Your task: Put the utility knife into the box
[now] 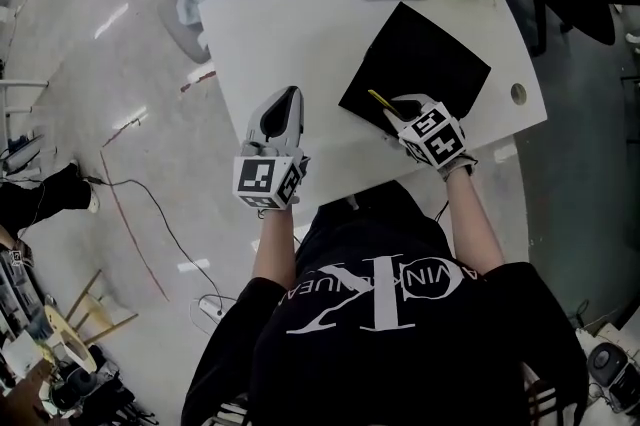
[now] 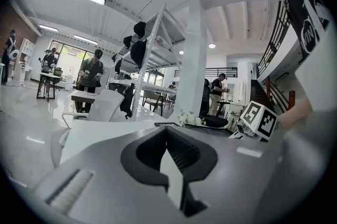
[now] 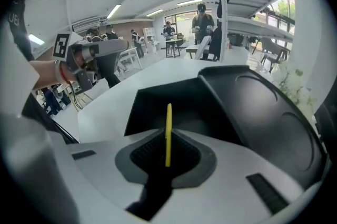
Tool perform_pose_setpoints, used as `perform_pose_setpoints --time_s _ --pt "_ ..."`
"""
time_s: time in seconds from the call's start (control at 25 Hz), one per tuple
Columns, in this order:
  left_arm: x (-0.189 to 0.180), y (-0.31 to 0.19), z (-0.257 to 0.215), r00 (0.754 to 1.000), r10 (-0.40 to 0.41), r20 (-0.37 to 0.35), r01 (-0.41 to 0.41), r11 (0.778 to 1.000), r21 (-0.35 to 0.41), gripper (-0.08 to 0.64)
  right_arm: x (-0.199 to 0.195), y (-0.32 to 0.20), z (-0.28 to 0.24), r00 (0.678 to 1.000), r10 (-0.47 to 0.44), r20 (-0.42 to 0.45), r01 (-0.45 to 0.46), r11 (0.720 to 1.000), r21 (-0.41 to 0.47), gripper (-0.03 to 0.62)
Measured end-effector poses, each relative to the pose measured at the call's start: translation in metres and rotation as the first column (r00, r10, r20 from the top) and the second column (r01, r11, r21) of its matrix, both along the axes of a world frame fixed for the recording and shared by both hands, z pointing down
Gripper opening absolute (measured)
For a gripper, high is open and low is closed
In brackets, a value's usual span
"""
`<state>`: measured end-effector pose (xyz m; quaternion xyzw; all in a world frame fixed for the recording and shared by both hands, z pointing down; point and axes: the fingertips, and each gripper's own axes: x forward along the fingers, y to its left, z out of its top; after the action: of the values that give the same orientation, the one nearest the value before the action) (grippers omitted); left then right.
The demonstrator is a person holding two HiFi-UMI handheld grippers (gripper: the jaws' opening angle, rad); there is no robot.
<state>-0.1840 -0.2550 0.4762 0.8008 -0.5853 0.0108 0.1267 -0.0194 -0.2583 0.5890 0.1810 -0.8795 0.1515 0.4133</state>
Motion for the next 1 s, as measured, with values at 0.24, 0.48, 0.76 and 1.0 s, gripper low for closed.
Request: perform_pose_setpoints --time_s 0.24,0.48,0.76,1.0 --pt "-0.004 0.001 0.008 1.0 -0.012 0.003 0.012 1.0 -0.022 0.011 -0.009 0.0 0.007 0.999 -0.036 -0.01 0.036 0.997 -0.066 0.048" --pt "-0.004 0.001 0.015 1.0 -0.014 0.005 0.014 0.999 -0.029 0.011 -0.016 0.004 0.014 0.997 -0.082 -0.009 0.08 0.991 -0.11 0.049" --pt "-0.002 0.0 0.015 1.0 -0.027 -0.012 0.026 0.999 -0.043 0.011 -0.017 0.008 0.019 0.993 -0.114 -0.02 0.11 0.984 -0.138 0.048" --pt "-0.004 0.002 0.019 1.0 -0.025 0.003 0.026 0.999 -0.042 0.011 -0.017 0.008 0.021 0.993 -0.119 -0.017 0.115 0.982 -0.151 0.048"
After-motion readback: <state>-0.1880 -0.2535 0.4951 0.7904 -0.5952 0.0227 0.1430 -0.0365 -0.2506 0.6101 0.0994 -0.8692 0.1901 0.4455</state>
